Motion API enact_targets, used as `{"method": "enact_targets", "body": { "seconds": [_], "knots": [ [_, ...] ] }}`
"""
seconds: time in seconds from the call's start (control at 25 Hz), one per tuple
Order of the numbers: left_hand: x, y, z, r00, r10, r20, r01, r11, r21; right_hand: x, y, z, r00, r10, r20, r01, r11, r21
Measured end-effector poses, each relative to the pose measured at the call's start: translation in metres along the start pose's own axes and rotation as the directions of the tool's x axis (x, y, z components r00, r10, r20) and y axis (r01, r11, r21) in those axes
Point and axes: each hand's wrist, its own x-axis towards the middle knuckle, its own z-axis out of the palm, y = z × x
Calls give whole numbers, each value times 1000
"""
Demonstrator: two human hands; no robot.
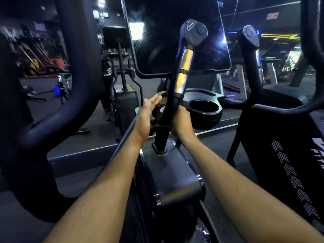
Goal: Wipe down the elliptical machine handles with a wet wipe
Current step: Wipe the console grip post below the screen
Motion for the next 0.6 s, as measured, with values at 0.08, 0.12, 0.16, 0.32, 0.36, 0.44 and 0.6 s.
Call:
{"method": "enact_targets", "body": {
  "seconds": [0.08,0.12,0.16,0.32,0.36,0.44,0.6],
  "knots": [
    [-2,0,0,1000,0,8,0,1000,4,2,2,6,998,9,-62,-7,999,31],
    [-3,1,0,1000,0,11,-1,1000,6,2,5,8,996,45,-76,-39,995,86],
    [-3,1,0,1000,3,8,-3,1000,8,0,5,8,993,98,-67,-86,984,156],
    [-1,-1,-2,1000,-6,19,6,1000,13,-15,2,-4,916,338,218,-399,690,605],
    [-1,-1,-3,1000,-13,22,13,1000,8,-21,-1,-9,888,374,266,-449,589,671],
    [0,-2,-4,1000,-22,15,22,1000,-1,-37,-10,-14,875,404,266,-456,510,729],
    [-1,-4,-3,999,-28,22,28,1000,-10,-58,-39,-22,915,376,145,-312,433,846]
  ]
}}
